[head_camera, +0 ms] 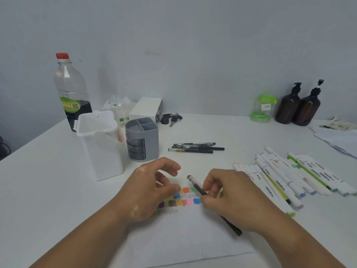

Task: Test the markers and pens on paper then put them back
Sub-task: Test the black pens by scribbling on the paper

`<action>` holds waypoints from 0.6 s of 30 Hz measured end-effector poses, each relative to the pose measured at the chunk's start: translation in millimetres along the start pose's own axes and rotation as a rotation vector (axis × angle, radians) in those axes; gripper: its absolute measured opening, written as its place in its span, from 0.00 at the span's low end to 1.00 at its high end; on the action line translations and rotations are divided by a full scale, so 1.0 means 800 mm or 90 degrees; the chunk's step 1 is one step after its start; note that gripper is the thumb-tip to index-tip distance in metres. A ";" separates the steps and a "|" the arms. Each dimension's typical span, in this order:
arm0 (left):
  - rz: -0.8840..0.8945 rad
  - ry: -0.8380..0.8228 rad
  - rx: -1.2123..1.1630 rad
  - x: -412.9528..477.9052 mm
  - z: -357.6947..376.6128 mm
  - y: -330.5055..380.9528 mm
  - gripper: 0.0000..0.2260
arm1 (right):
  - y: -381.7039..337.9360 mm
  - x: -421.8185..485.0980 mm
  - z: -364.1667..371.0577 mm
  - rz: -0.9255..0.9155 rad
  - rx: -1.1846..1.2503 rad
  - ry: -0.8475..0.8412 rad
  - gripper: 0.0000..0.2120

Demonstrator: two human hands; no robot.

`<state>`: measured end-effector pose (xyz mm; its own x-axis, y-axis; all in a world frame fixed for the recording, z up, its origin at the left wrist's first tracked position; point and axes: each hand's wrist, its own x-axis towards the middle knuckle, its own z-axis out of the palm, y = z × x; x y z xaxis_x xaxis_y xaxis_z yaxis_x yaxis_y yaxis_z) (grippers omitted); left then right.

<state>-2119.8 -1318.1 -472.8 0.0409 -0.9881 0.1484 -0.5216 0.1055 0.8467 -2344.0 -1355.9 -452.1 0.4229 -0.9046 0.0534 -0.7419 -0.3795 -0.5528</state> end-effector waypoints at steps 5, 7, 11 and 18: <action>0.007 -0.023 0.122 0.003 -0.002 -0.010 0.06 | 0.017 0.002 -0.008 0.109 -0.162 0.077 0.05; 0.003 -0.017 0.127 0.004 -0.003 -0.011 0.06 | 0.023 0.002 -0.008 0.128 -0.188 0.087 0.06; -0.013 0.020 0.120 0.007 -0.007 -0.015 0.05 | 0.034 0.009 -0.011 0.154 -0.212 0.125 0.08; -0.005 0.091 0.094 0.007 -0.011 -0.014 0.05 | 0.028 0.115 -0.019 0.010 -0.288 0.119 0.10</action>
<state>-2106.3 -1324.2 -477.4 0.1599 -0.9618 0.2222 -0.6401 0.0703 0.7650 -2329.7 -1450.4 -447.3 0.3403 -0.9145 0.2186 -0.9166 -0.3745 -0.1398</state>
